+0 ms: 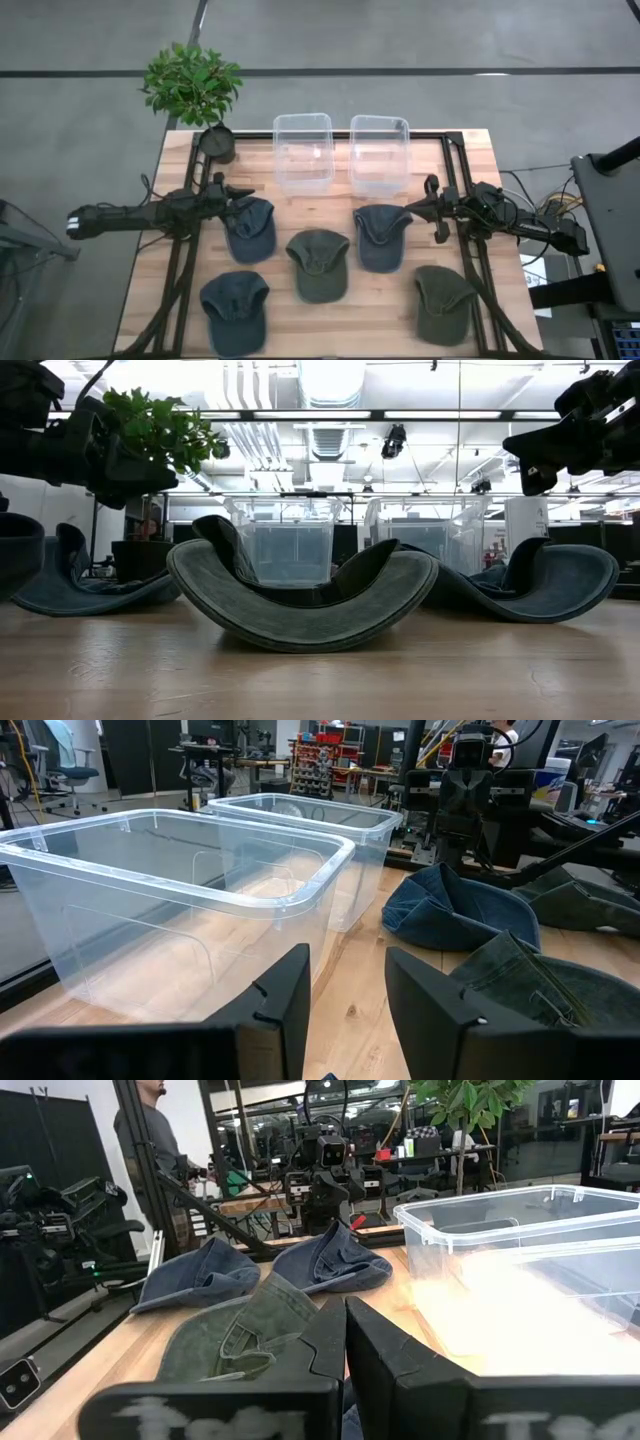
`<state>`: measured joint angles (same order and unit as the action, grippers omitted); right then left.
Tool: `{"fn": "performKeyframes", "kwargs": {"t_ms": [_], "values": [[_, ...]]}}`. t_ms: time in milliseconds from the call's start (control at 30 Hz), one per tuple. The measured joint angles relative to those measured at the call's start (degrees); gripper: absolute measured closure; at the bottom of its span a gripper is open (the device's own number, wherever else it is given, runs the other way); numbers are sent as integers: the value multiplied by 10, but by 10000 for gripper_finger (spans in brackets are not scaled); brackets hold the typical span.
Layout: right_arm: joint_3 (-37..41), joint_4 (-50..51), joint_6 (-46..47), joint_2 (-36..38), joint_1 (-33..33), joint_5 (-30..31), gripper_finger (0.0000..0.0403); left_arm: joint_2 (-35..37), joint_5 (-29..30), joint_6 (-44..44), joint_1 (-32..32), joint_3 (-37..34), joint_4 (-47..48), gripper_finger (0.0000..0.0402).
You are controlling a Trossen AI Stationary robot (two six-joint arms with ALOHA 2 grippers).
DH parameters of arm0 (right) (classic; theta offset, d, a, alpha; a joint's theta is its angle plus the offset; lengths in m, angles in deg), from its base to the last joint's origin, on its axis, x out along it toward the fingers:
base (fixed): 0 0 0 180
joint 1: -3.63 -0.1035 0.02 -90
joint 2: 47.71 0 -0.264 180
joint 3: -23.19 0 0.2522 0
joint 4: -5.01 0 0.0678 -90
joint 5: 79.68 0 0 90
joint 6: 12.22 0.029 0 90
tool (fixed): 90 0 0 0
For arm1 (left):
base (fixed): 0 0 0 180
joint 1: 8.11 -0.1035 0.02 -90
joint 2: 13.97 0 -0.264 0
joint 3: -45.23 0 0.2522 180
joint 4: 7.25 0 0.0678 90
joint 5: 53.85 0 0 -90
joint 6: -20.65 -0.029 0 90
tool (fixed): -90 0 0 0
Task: Pick & Place hat
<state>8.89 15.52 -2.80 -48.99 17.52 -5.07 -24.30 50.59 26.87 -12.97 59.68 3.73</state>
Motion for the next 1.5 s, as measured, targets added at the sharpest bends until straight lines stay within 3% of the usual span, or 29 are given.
{"fn": "performKeyframes", "kwargs": {"t_ms": [367,533,700,933,1000,1067,1233,1500], "values": [[0,-2,3,0,0,3,394,0,0,0,0,0,0,278],[0,-22,131,0,0,3,394,0,0,0,0,0,0,278],[0,-82,241,0,0,0,394,0,0,0,0,0,0,278],[-1,-272,252,0,0,-20,394,0,0,0,0,0,0,278],[-15,-284,265,0,-1,-27,394,0,1,0,0,0,-1,278],[-42,-242,268,-3,-2,-26,394,0,1,0,0,0,-1,278],[-155,-22,268,-52,-2,-26,394,0,2,0,0,0,-3,278],[-370,367,302,-229,-25,-30,394,0,4,0,0,0,-5,278]]}}
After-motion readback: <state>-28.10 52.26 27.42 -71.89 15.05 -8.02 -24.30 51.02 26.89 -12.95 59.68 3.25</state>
